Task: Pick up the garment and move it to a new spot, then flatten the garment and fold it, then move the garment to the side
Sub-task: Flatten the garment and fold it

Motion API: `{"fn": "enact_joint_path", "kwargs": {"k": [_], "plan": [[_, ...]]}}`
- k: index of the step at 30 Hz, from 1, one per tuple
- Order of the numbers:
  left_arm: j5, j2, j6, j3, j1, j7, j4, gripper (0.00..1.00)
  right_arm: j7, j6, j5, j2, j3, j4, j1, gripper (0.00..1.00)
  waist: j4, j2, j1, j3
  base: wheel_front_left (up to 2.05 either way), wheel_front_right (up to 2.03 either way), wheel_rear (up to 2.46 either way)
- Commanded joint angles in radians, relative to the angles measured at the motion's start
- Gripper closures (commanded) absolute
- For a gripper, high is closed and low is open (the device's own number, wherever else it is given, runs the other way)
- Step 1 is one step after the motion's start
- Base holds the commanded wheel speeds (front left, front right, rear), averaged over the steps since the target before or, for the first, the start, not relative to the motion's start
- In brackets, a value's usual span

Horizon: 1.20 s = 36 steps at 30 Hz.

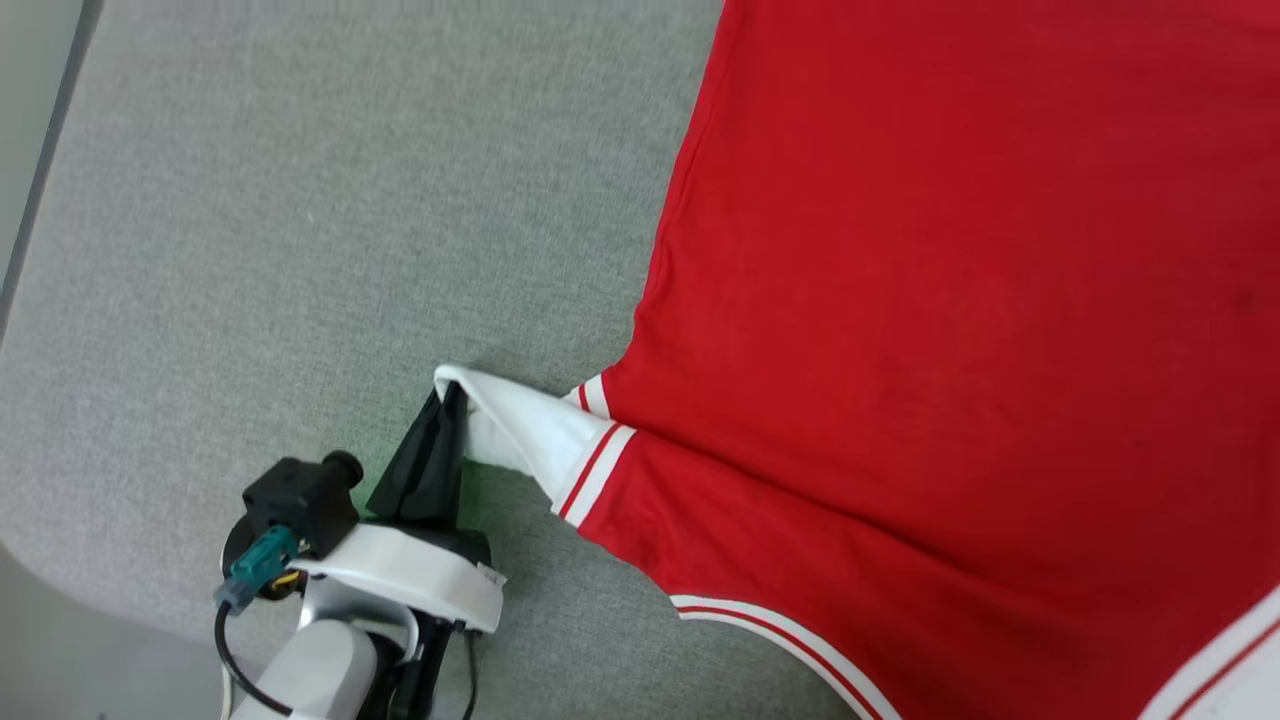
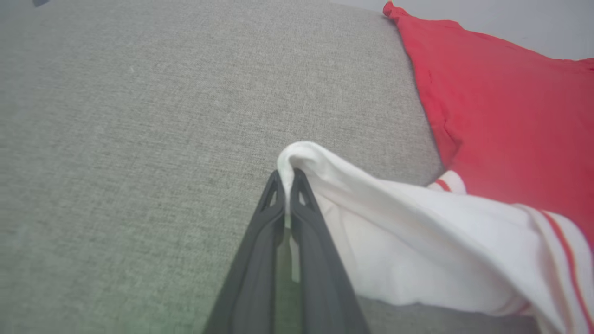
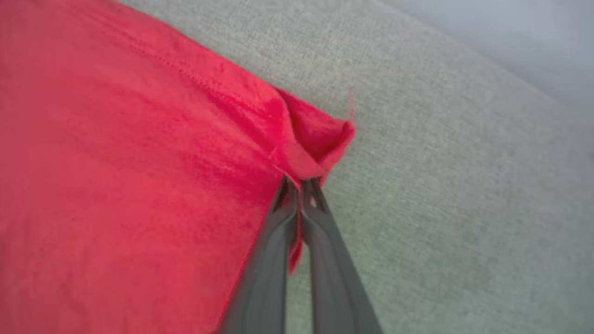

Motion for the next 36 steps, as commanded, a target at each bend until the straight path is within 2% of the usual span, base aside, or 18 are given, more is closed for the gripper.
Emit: {"fn": "enact_joint_path", "kwargs": {"k": [1, 7, 12, 16, 20, 21, 22, 26, 32, 36], "plan": [[0.007, 0.009, -0.003, 0.006, 0.018, -0.002, 0.006, 1.00, -0.026, -0.001, 0.024, -0.017, 0.021, -0.018, 0.018, 1.00, -0.033, 0.0000, 0.0000, -0.054, 0.00, 0.00, 0.00], [-0.001, 0.030, 0.007, 0.023, 0.068, -0.001, 0.006, 1.00, -0.118, -0.001, 0.115, -0.089, 0.094, -0.122, 0.102, 1.00, -0.092, 0.0000, 0.0000, -0.147, 0.00, 0.00, 0.00], [-0.009, 0.052, 0.023, 0.032, 0.116, 0.012, -0.001, 1.00, -0.187, -0.001, 0.186, -0.170, 0.123, -0.229, 0.241, 1.00, -0.141, 0.0000, 0.0000, -0.222, 0.00, 0.00, 0.00], [-0.020, 0.068, 0.036, 0.041, 0.158, 0.020, -0.006, 1.00, -0.236, -0.001, 0.226, -0.231, 0.109, -0.312, 0.394, 1.00, -0.176, 0.0000, 0.0000, -0.272, 0.00, 0.00, 0.00], [-0.028, 0.078, 0.048, 0.045, 0.197, 0.025, -0.010, 1.00, -0.279, -0.001, 0.253, -0.256, 0.049, -0.366, 0.569, 1.00, -0.208, 0.0000, 0.0000, -0.316, 0.00, 0.00, 0.00], [-0.028, 0.079, 0.048, 0.045, 0.204, 0.027, -0.011, 1.00, -0.289, -0.001, 0.258, -0.255, 0.031, -0.374, 0.613, 1.00, -0.214, 0.0000, 0.0000, -0.325, 0.00, 0.00, 0.00], [-0.036, 0.088, 0.055, 0.048, 0.229, 0.029, -0.014, 1.00, -0.322, -0.001, 0.265, -0.233, -0.030, -0.399, 0.763, 1.00, -0.236, 0.0000, 0.0000, -0.350, 0.00, 0.00, 0.00], [-0.041, 0.097, 0.061, 0.052, 0.252, 0.033, -0.016, 1.00, -0.354, -0.001, 0.260, -0.171, -0.116, -0.422, 0.951, 1.00, -0.257, 0.0000, 0.0000, -0.373, 0.00, 0.00, 0.00], [-0.043, 0.108, 0.068, 0.054, 0.273, 0.035, -0.015, 1.00, -0.368, -0.001, 0.219, -0.059, -0.181, -0.430, 1.167, 1.00, -0.282, 0.0000, 0.0000, -0.392, 0.00, 0.00, 0.00], [-0.046, 0.111, 0.067, 0.053, 0.272, 0.037, -0.015, 1.00, -0.374, -0.001, 0.217, 0.017, -0.201, -0.408, 1.252, 1.00, -0.287, 0.0000, 0.0000, -0.393, 0.00, 0.00, 0.00]]}}
